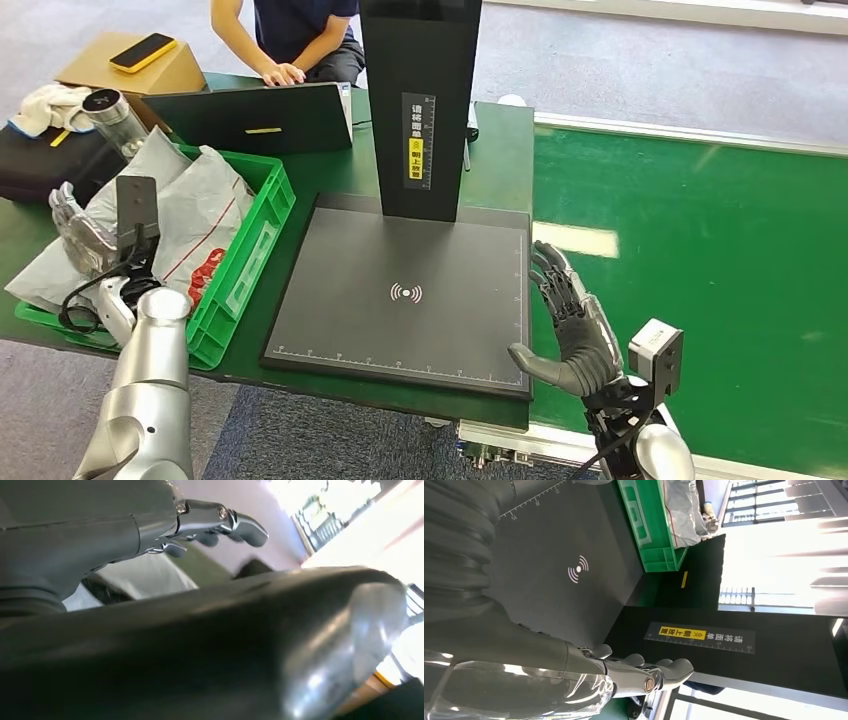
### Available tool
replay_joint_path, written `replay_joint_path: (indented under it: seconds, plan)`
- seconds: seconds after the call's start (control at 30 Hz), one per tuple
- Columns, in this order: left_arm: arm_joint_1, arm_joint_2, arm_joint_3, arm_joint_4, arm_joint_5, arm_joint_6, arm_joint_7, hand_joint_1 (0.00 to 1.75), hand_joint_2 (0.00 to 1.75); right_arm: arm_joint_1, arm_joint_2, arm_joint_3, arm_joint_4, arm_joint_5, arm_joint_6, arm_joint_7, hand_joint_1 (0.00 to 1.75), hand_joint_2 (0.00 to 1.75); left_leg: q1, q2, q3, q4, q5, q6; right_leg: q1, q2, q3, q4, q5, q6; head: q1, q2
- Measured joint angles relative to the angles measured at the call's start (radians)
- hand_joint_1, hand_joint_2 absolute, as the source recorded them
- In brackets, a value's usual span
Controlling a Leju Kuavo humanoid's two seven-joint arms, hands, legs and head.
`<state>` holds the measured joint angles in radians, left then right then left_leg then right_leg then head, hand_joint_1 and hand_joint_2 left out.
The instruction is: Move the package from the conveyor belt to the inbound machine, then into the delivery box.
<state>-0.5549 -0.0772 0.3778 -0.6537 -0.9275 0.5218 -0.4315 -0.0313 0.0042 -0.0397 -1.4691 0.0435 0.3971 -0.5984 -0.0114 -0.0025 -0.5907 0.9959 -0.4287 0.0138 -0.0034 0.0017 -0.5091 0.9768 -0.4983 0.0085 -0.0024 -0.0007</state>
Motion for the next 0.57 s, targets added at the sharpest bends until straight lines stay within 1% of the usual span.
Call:
replay_joint_path:
  seconds: [0.03, 0.1, 0.17, 0.23, 0.3, 0.33, 0.47, 0.57]
  plan:
    - [0.007, -0.005, -0.007, -0.012, 0.123, -0.077, -0.051, 0.0, 0.0, 0.0, 0.0, 0.0, 0.0, 0.0, 0.0, -0.003, 0.0, 1.75, 0.0, 0.0, 0.0, 0.0, 0.0, 0.0, 0.0, 0.0, 0.0, 0.0, 0.0, 0.0, 0.0, 0.0]
    - [0.029, -0.018, -0.034, -0.051, 0.381, -0.277, -0.132, 0.0, 0.0, -0.001, 0.0, 0.0, 0.001, 0.0, 0.0, -0.01, 0.0, 1.75, 0.0, 0.0, 0.0, 0.0, 0.0, 0.0, 0.0, 0.0, 0.0, 0.0, 0.0, 0.0, 0.0, 0.0]
    - [0.062, -0.035, -0.079, -0.098, 0.59, -0.471, -0.173, 0.0, 0.87, -0.002, 0.0, 0.0, 0.004, 0.001, 0.001, -0.017, 0.0, 1.75, 0.0, 0.0, 0.0, 0.0, 0.0, 0.0, 0.0, 0.0, 0.001, 0.0, 0.0, 0.0, 0.0, 0.0]
    - [0.097, -0.047, -0.139, -0.141, 0.746, -0.641, -0.179, 0.0, 1.75, -0.004, -0.001, 0.0, 0.009, 0.004, 0.006, -0.023, 0.0, 1.75, -0.001, 0.0, 0.0, 0.0, 0.0, 0.0, 0.0, 0.0, 0.001, 0.0, 0.0, 0.0, 0.0, 0.0]
    - [0.132, -0.051, -0.207, -0.175, 0.837, -0.761, -0.173, 0.0, 1.75, -0.011, -0.002, 0.0, 0.017, 0.01, 0.015, -0.03, 0.0, 1.75, -0.001, 0.0, 0.0, 0.0, 0.0, 0.0, -0.001, 0.0, 0.0, 0.0, 0.0, 0.0, 0.0, 0.0]
    - [0.149, -0.052, -0.242, -0.188, 0.858, -0.795, -0.171, 0.0, 1.75, -0.016, -0.002, 0.0, 0.022, 0.013, 0.02, -0.033, 0.0, 1.75, -0.001, 0.0, 0.0, 0.0, 0.0, 0.001, -0.001, 0.0, 0.0, 0.0, 0.0, 0.0, 0.0, 0.0]
    - [0.203, -0.052, -0.362, -0.213, 0.886, -0.856, -0.171, 0.0, 1.75, -0.039, -0.002, 0.0, 0.041, 0.028, 0.025, -0.033, 0.0, 1.75, -0.002, 0.0, 0.0, 0.0, -0.001, 0.001, -0.001, 0.0, 0.0, 0.0, 0.0, 0.0, 0.0, 0.0]
    - [0.232, -0.052, -0.417, -0.22, 0.878, -0.869, -0.171, 0.0, 1.75, -0.048, -0.002, 0.002, 0.05, 0.038, 0.025, -0.028, 0.0, 1.75, -0.002, 0.0, 0.0, 0.0, -0.001, 0.001, -0.001, 0.0, 0.0, 0.0, 0.0, 0.0, 0.0, 0.0]
